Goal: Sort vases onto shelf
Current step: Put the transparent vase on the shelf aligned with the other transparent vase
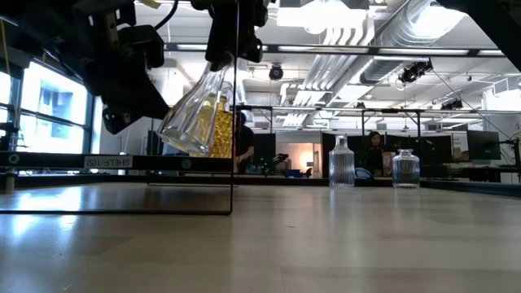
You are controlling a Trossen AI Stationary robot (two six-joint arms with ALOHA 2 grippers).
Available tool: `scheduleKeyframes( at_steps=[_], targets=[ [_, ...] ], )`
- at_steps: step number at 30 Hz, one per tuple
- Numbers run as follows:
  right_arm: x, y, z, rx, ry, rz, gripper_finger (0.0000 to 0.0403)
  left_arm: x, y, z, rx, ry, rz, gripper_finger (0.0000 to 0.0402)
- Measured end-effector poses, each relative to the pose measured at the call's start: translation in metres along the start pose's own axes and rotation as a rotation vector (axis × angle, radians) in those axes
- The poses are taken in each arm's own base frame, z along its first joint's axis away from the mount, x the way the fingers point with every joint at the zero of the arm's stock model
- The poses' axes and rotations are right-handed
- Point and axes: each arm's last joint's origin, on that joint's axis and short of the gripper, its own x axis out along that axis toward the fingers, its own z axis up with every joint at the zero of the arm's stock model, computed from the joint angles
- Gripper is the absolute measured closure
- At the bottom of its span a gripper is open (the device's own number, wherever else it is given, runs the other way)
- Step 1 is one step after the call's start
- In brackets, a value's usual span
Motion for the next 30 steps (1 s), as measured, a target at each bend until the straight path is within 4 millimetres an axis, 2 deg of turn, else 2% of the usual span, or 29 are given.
scheduleKeyframes(
  at_steps=[22,30],
  targets=[
    [0.0000,0.0022,0.0017,-0.040,-0.012,0.063,0.0333,-0.0001,0.0014,-0.0018,-0.003,0.019,0.014,0.0401],
    [-0.0001,0.0026,0.0028,-0.048,-0.023,0.072,0.0292,-0.0002,0.0022,-0.0026,-0.002,0.027,0.023,0.0401]
  ],
)
